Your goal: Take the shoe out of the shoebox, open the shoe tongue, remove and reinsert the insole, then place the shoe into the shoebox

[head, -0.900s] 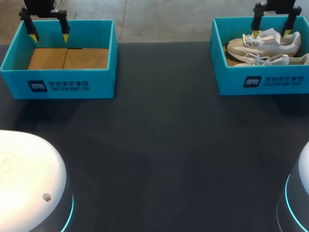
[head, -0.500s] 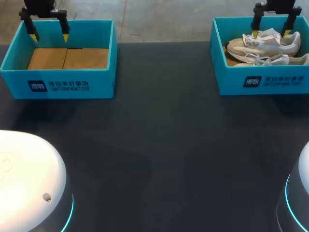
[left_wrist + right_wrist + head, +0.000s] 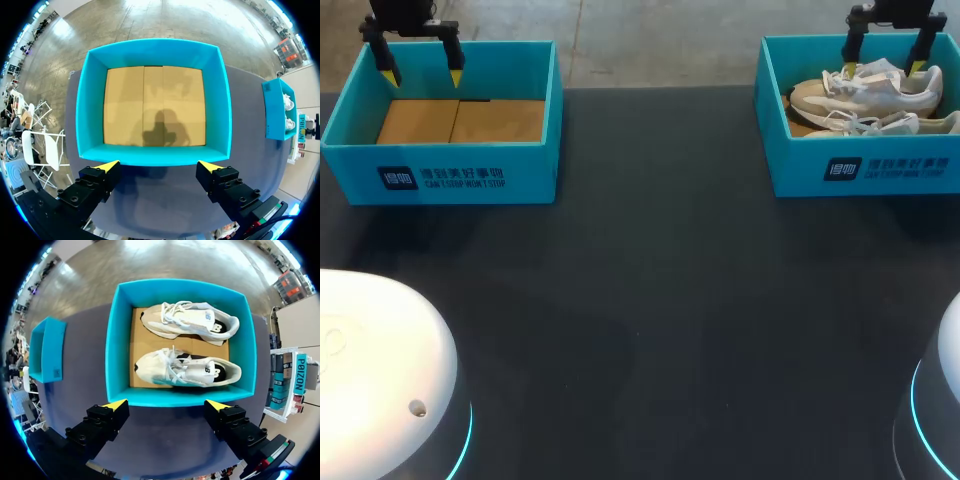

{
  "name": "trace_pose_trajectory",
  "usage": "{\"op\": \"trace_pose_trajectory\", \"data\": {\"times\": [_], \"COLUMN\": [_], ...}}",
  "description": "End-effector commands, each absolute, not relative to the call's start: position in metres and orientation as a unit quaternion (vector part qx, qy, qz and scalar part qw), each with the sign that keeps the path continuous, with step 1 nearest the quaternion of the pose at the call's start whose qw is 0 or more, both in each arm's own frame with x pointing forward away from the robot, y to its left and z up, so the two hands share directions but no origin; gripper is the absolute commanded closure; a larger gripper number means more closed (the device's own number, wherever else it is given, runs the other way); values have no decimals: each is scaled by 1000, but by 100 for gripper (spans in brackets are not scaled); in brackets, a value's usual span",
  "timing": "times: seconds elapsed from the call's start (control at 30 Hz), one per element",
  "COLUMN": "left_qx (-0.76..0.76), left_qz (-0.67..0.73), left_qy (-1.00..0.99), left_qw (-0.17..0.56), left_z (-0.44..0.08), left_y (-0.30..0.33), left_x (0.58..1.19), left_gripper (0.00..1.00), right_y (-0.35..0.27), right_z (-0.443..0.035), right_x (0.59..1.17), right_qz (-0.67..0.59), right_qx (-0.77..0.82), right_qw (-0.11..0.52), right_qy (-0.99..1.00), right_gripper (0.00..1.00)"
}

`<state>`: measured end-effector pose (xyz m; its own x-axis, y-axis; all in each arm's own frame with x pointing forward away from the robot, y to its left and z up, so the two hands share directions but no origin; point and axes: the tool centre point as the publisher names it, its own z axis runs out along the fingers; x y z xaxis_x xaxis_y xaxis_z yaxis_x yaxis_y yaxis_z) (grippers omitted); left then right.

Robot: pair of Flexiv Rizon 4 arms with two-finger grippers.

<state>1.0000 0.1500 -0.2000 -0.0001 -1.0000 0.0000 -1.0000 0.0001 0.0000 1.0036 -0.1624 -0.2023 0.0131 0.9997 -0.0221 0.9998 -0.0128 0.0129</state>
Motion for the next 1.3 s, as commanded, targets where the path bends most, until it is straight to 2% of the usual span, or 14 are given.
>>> {"op": "trace_pose_trajectory", "data": {"times": [0.03, 0.77, 1.3], "left_qx": [-707, -707, -707], "left_qz": [0, 0, 0], "left_qy": [707, 707, 707], "left_qw": [0, 0, 0], "left_z": [-200, -200, -200], "left_y": [150, 150, 150], "left_x": [1000, 1000, 1000], "left_gripper": [0, 0, 0], "right_y": [-179, -260, -284], "right_z": [-208, -239, -270], "right_x": [1002, 1023, 1020], "right_qz": [5, -16, -31], "right_qx": [715, 742, 745], "right_qw": [9, 35, 38], "right_qy": [699, 669, 665], "right_gripper": [0, 0, 0]}}
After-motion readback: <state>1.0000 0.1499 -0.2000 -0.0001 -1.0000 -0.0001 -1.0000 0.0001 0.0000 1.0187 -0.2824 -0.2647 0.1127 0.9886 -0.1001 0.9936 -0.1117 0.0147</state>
